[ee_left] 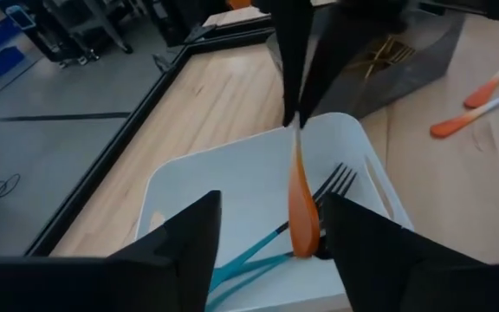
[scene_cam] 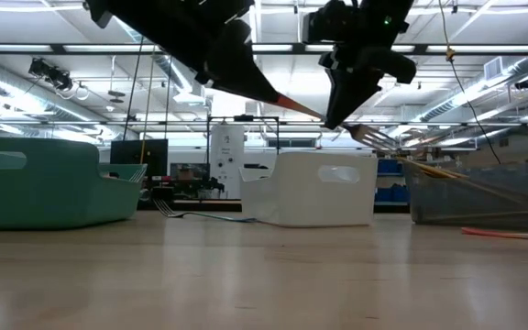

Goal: Sort silverware by color (type)
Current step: Put the orange fork into the green bin

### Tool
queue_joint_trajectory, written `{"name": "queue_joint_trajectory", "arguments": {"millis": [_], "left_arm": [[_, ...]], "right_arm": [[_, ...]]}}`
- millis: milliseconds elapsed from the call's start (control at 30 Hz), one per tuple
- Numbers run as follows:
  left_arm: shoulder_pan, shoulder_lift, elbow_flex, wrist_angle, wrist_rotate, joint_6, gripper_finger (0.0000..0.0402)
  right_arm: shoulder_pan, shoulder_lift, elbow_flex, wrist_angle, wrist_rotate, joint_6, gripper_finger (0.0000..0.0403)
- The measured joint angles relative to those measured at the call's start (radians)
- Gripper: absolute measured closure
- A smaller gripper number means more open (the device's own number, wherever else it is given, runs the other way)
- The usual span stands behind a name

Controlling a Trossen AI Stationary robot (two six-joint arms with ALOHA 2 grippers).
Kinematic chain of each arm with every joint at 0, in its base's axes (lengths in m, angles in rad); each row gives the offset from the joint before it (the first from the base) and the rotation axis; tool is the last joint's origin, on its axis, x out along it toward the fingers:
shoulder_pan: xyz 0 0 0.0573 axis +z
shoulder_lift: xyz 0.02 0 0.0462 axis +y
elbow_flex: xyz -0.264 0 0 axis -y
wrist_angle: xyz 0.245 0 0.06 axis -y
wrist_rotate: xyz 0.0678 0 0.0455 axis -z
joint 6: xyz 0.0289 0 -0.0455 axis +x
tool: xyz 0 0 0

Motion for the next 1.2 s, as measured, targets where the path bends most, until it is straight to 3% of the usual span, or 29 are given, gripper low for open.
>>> {"name": "queue_joint_trajectory", "arguments": {"millis": [467, 767, 1200], "left_arm": [[0.004, 0.0, 0.0, 0.002, 0.01, 0.022, 0.0384], [0.006, -0.002, 0.0, -0.017, 0.005, -0.007, 0.0389], [0.006, -0.002, -0.001, -0.066, -0.041, -0.053, 0.0389]], "right_arm": [[-0.004, 0.0, 0.0, 0.024, -0.038, 0.075, 0.0395], [-0.004, 0.001, -0.001, 0.041, -0.049, 0.069, 0.0377], [-0.002, -0.002, 0.0, 0.05, -0.047, 0.085, 0.0277]]}}
